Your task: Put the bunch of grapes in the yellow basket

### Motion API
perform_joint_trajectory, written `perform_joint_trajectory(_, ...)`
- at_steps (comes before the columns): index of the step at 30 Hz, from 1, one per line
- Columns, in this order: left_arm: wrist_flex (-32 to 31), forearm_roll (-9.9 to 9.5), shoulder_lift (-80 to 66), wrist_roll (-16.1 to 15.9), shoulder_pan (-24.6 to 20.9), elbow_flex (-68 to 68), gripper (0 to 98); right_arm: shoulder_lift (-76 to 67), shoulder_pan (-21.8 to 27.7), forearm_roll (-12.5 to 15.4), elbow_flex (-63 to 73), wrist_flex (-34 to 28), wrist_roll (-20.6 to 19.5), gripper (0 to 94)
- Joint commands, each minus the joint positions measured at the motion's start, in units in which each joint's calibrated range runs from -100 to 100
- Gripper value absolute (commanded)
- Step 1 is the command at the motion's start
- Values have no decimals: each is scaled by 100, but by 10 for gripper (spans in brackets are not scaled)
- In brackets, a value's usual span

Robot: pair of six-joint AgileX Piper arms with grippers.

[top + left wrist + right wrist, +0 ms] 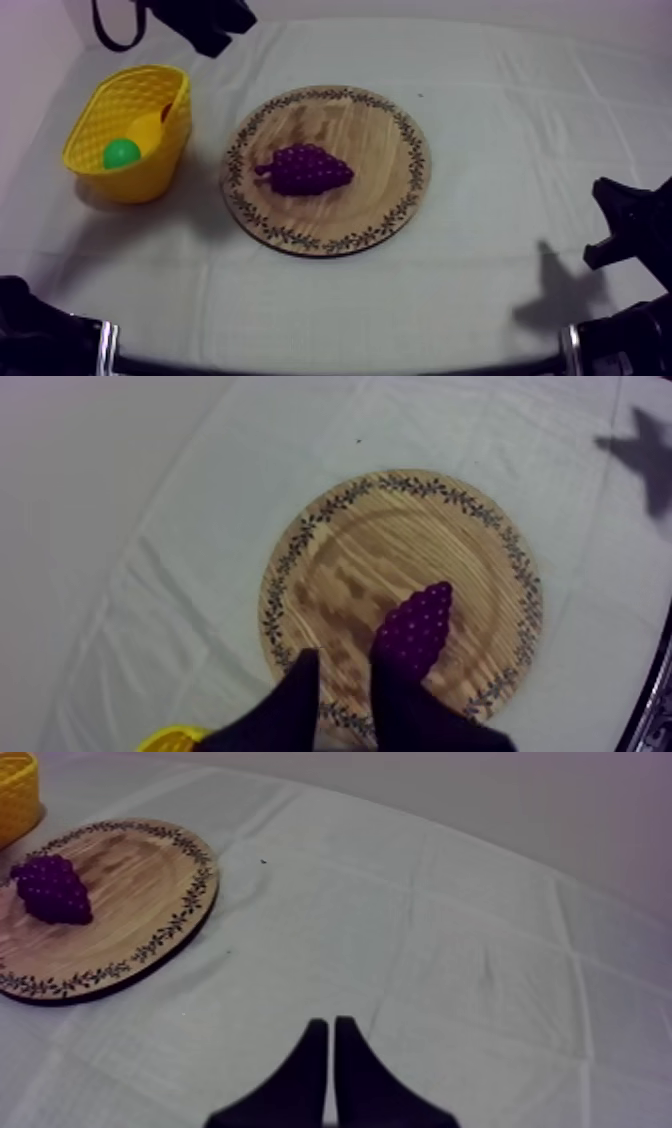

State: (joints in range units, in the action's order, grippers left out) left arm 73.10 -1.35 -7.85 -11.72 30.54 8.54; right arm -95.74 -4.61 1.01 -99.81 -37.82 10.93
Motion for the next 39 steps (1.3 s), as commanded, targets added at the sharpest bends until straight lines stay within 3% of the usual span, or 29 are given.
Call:
perform_joint_trajectory(1, 34, -20, -3, 23, -21, 19, 419, -1, 2, -1, 3, 0, -1, 4)
perform_joint_trajectory(3, 54, -55, -3, 75, -42, 66, 545, -1, 2, -1, 3, 0, -1, 4)
perform_joint_trajectory(6, 91, -98, -8, 83, -76, 262, 810, -1, 2, -1, 3, 0, -1, 4)
perform_joint_trajectory(10, 106, -122, 4, 101, -80, 390, 930, -1, 2, -1, 3, 0, -1, 4)
perform_joint_trajectory(16, 78, -113, 104, 30, -68, 626, 963, -1, 2, -1, 3, 0, -1, 4)
perform_joint_trajectory(39, -1267, -118, 1397, -342, 92, 1868, 966, -1, 2, -1, 3, 0, -1, 4)
